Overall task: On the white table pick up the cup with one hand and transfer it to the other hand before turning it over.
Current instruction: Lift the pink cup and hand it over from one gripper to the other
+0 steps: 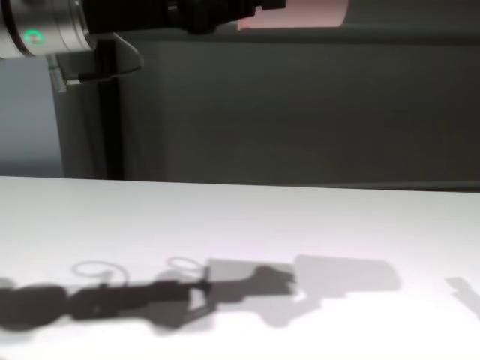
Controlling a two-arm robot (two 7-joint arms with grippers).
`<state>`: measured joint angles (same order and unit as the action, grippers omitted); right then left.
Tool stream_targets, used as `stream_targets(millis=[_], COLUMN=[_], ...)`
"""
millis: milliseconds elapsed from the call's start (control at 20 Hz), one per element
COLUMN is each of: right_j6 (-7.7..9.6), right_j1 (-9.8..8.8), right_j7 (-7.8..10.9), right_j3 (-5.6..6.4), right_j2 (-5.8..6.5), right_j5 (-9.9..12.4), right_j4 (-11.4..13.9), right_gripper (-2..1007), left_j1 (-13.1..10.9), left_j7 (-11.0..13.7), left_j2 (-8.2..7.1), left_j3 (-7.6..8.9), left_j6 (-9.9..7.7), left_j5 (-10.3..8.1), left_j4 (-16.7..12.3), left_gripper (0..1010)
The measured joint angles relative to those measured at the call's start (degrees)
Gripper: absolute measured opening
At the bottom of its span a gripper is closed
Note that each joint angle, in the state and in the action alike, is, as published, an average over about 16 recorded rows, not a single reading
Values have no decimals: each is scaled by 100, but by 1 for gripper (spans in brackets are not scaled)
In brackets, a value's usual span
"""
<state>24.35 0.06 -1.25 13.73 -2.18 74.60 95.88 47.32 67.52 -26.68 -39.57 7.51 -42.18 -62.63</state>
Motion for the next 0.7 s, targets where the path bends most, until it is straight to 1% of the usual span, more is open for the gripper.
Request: stream_targets(millis=[200, 300, 700], right_j6=[276, 385, 686], right_j1=[74, 107, 196], right_j7=[-102, -151, -301], right_j3=[77, 101, 140], right_j2=[-1, -3, -34], right_j5=[428, 609, 1225], right_j4=[-26, -36, -63], right_gripper=[1000, 1000, 1000], left_j1=[0, 0, 0], left_j7=[0, 0, 0], left_j2=[0, 0, 0], left_j3=[0, 0, 0], left_j6=[0, 0, 0], left_j5=[0, 0, 0], left_j4=[0, 0, 0], left_gripper=[52, 52, 52])
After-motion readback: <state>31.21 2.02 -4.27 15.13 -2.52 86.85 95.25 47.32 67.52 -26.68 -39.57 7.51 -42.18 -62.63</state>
